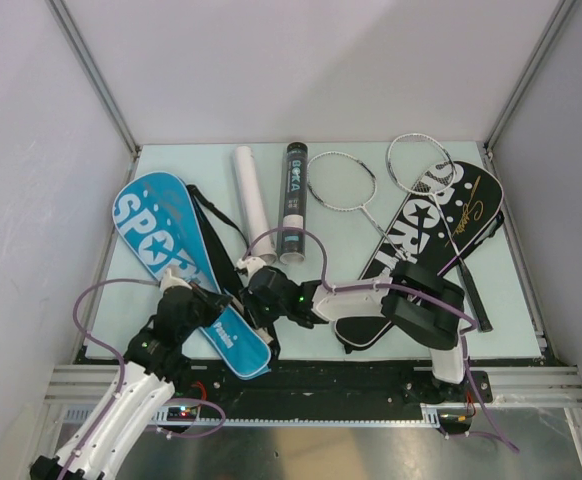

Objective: Pack up the badminton gear
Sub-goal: Place the racket in the racket bag.

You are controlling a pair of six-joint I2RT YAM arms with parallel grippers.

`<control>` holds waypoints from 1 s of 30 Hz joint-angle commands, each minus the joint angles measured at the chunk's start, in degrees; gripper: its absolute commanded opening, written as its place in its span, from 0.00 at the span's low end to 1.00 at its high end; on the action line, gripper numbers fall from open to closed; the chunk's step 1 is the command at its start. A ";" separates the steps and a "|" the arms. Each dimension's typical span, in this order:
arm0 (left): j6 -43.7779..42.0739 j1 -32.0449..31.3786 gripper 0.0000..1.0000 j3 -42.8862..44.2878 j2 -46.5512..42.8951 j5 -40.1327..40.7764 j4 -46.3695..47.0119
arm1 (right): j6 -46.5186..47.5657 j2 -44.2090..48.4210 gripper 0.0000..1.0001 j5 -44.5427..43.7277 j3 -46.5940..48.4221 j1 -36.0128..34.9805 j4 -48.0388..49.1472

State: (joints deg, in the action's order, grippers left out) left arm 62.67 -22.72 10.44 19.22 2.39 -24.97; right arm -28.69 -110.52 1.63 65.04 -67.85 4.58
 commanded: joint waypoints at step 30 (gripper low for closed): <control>1.77 -0.47 0.00 0.07 0.84 0.03 2.67 | -1.59 10.50 0.79 4.96 -5.86 -0.23 3.26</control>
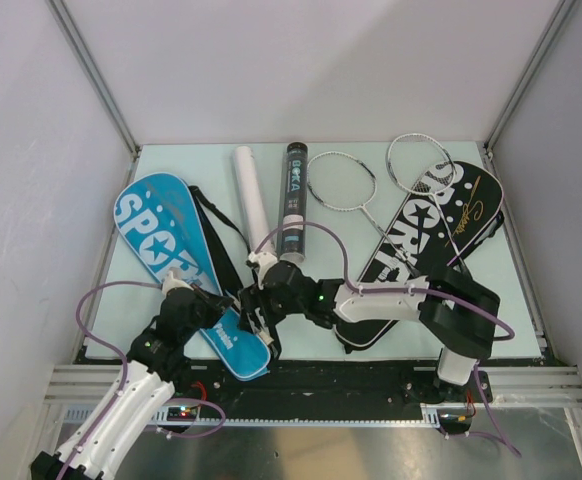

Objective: Pack up the badminton gear
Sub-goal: Place the racket in the racket bag.

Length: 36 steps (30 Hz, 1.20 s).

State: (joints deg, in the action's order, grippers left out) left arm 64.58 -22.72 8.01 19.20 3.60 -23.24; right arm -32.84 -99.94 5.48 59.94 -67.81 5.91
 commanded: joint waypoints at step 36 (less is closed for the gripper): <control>-9.07 -0.47 0.52 7.30 6.87 5.04 1.28 | -8.56 -7.64 0.14 4.36 -4.75 -2.47 9.38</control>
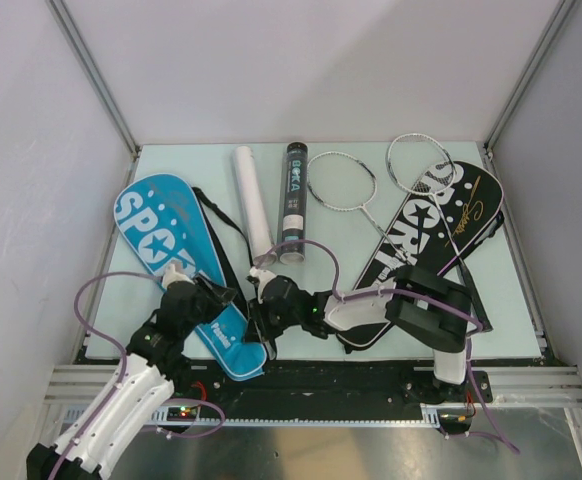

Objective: Pack up the badminton gear
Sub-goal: Place the racket in the racket bag.

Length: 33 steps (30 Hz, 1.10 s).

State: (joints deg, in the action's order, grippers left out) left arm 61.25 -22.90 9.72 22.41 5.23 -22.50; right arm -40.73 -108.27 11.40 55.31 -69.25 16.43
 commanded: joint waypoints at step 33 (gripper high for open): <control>-3.61 25.20 0.61 10.00 17.29 4.66 -4.42 | 5.69 -15.88 0.70 -1.39 31.57 9.67 -14.88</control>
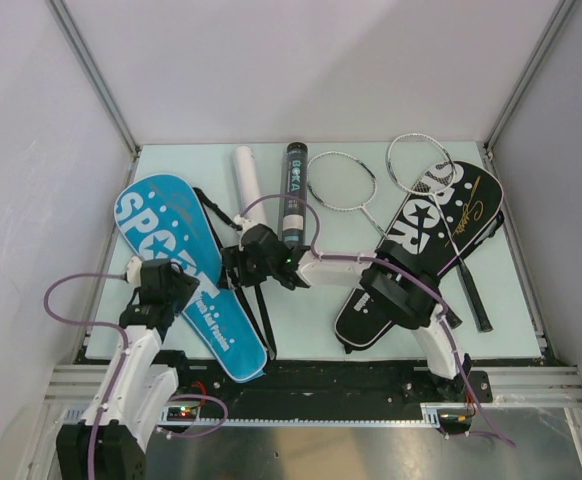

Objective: Pack up the badminton gear
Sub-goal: Place the racket in the racket bag, then pick up the racket bag from the center of the board.

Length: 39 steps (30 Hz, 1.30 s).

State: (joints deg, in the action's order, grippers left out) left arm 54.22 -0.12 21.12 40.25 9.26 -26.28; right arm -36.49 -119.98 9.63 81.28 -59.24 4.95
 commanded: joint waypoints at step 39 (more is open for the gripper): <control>-6.61 6.28 0.61 33.41 9.61 15.85 -3.09 | 27.13 8.26 0.00 -14.31 15.34 -3.54 -19.93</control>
State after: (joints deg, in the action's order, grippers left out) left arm 54.11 5.26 48.38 47.64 20.56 -29.80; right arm -18.55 -117.91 4.60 89.69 -60.69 -11.73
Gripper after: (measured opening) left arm 0.610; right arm 0.059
